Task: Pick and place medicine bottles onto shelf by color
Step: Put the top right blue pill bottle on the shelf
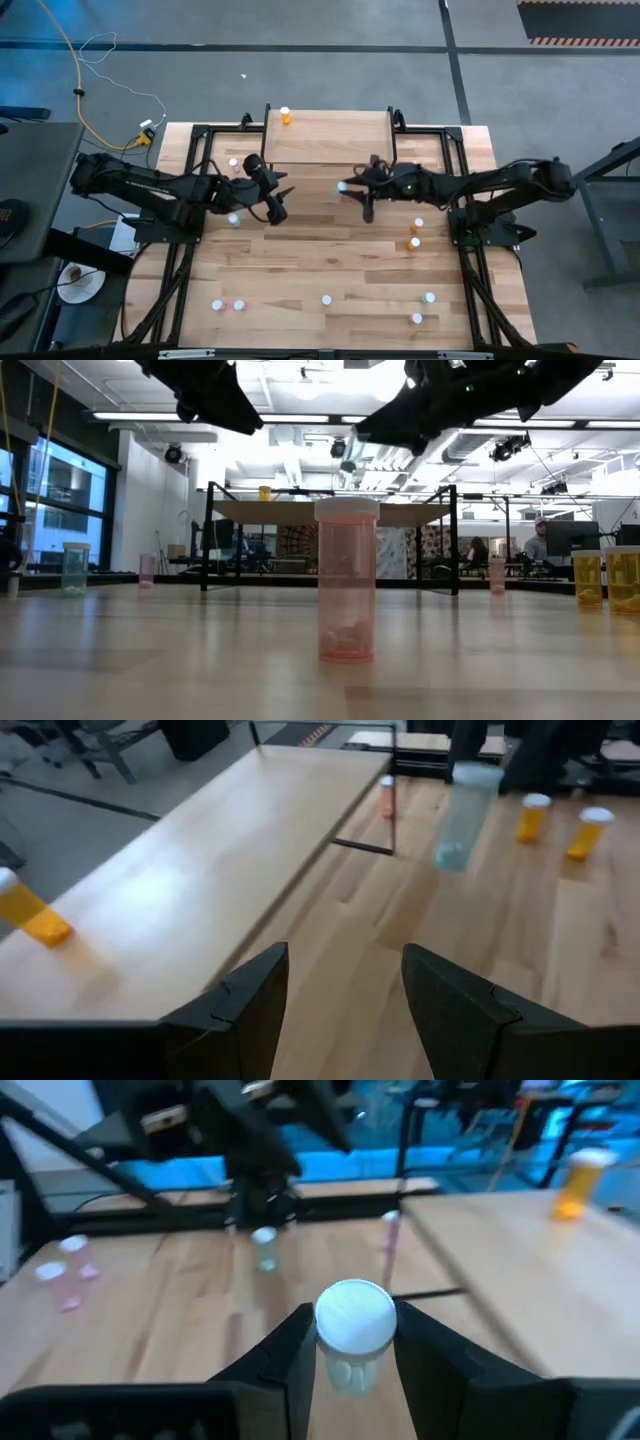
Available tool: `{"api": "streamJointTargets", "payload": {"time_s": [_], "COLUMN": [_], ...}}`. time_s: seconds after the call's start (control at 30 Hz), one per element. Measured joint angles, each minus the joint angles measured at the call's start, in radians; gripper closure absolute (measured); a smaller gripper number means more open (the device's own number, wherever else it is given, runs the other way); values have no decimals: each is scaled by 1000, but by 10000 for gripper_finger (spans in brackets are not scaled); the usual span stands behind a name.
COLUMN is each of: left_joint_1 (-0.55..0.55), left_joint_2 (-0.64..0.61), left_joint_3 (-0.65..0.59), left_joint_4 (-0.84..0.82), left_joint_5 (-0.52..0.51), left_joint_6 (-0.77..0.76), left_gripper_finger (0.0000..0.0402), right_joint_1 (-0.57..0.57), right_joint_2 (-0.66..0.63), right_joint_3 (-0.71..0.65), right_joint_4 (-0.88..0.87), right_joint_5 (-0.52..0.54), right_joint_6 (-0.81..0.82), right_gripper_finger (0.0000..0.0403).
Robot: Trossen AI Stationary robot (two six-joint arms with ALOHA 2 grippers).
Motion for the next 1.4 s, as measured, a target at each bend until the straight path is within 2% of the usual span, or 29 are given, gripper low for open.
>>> {"api": "streamJointTargets", "payload": {"time_s": [0.2, 0.37, 0.77, 0.93, 1.17, 1.4], "left_joint_1": [50, 82, 97, 97, 97, 97], "left_joint_2": [0, 0, 0, 0, 0, 0], "left_joint_3": [0, 0, 0, 0, 0, 0], "left_joint_4": [39, 61, 65, 64, 63, 63], "left_joint_5": [2, 67, 89, 90, 97, 97], "left_joint_6": [35, 35, 35, 35, 35, 42], "left_gripper_finger": [213, 213, 213, 213, 213, 213], "right_joint_1": [-85, -166, -363, -435, -538, -582], "right_joint_2": [-76, -111, -89, -85, -78, -5], "right_joint_3": [0, 13, 310, 383, 392, 391], "right_joint_4": [-13, -36, -384, -482, -541, -584], "right_joint_5": [0, 0, 0, -1, -46, -58], "right_joint_6": [-46, -72, -154, -149, -95, -78], "right_gripper_finger": [293, 293, 293, 293, 293, 293]}}
